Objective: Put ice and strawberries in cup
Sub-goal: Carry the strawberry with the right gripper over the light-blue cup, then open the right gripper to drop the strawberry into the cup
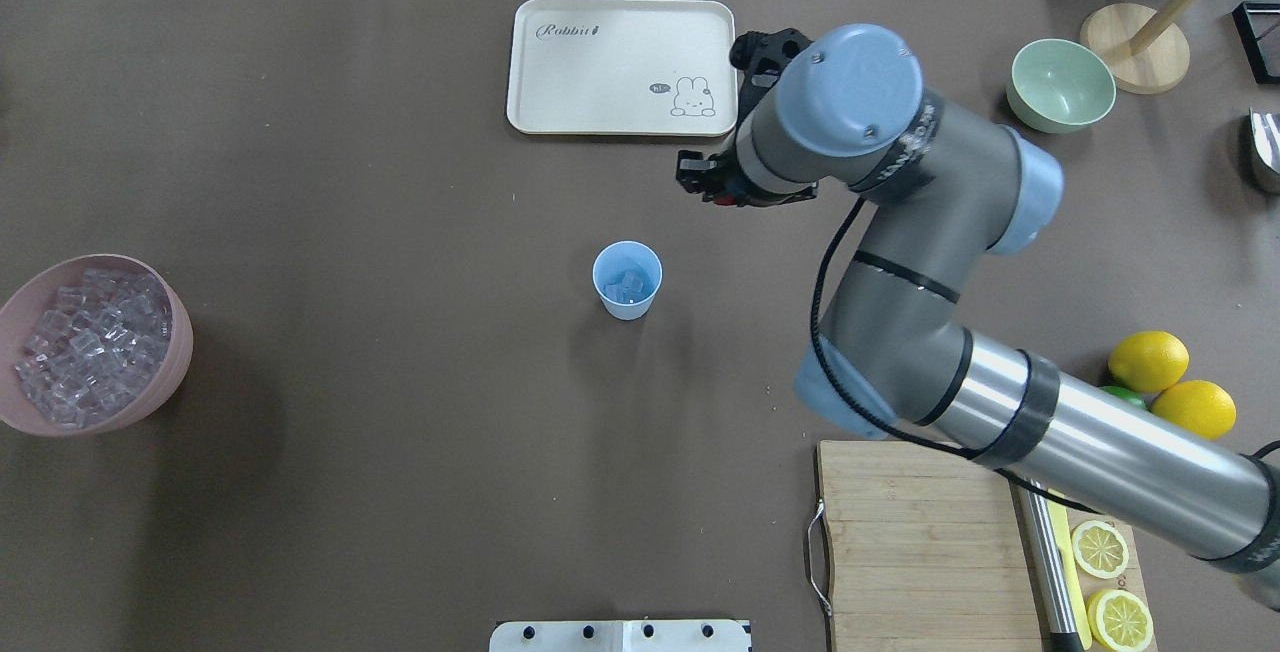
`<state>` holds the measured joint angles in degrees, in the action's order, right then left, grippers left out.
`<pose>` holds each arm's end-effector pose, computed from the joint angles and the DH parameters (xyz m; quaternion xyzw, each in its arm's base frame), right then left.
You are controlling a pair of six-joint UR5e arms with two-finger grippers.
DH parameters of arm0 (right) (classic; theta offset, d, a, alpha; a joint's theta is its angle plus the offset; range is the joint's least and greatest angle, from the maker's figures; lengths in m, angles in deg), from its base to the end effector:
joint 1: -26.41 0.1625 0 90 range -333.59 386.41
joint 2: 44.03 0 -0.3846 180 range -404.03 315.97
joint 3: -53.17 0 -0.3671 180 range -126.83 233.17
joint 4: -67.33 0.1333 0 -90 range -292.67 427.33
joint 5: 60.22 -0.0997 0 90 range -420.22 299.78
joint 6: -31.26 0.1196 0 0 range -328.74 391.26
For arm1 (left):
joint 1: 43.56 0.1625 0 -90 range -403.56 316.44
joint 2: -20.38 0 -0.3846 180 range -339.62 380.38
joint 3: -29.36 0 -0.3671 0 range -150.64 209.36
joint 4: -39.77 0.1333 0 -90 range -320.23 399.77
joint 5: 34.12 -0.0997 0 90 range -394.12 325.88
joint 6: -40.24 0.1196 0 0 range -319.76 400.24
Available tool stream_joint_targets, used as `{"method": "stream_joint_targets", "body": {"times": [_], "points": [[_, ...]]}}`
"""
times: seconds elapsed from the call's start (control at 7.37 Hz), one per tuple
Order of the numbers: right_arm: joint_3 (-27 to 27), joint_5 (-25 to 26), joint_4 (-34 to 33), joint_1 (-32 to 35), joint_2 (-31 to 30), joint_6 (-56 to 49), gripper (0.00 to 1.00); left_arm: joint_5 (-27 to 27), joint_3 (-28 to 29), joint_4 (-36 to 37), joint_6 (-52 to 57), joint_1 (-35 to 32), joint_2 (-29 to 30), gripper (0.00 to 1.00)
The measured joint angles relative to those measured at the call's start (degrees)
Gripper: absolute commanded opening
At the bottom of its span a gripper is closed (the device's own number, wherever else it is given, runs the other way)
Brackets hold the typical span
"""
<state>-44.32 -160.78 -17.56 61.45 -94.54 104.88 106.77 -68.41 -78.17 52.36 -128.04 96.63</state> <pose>-0.4675 -0.4639 0.1845 0.1152 -0.4298 0.1052 0.8894 -0.0024 -0.3964 0.6070 0.1960 0.4112 0.2168 0.8634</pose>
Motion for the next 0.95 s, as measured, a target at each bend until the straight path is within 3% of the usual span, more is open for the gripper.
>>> {"method": "stream_joint_targets", "body": {"times": [0.27, 0.41, 0.54, 0.68, 0.95], "points": [[0.5, 5.7, -6.0, -6.1, 5.5, 4.6, 0.0, 0.0, 0.0, -1.8, 0.0, 0.0, -0.5, 0.99], [0.8, 6.9, -6.8, -7.7, 6.5, 5.9, 0.37, 0.0, 0.0, -2.1, 0.0, 0.0, -0.6, 0.99], [1.0, 7.6, -6.9, -8.5, 6.9, 6.5, 0.84, 0.0, 0.0, -2.2, 0.0, 0.0, -0.6, 0.99], [1.1, 7.9, -6.6, -8.8, 7.0, 6.7, 0.98, 0.0, 0.0, -2.3, 0.0, 0.0, -0.7, 0.99], [0.9, 8.4, -6.0, -8.6, 7.0, 6.2, 0.99, 0.0, 0.1, -2.3, 0.0, 0.1, -0.7, 0.99]]}}
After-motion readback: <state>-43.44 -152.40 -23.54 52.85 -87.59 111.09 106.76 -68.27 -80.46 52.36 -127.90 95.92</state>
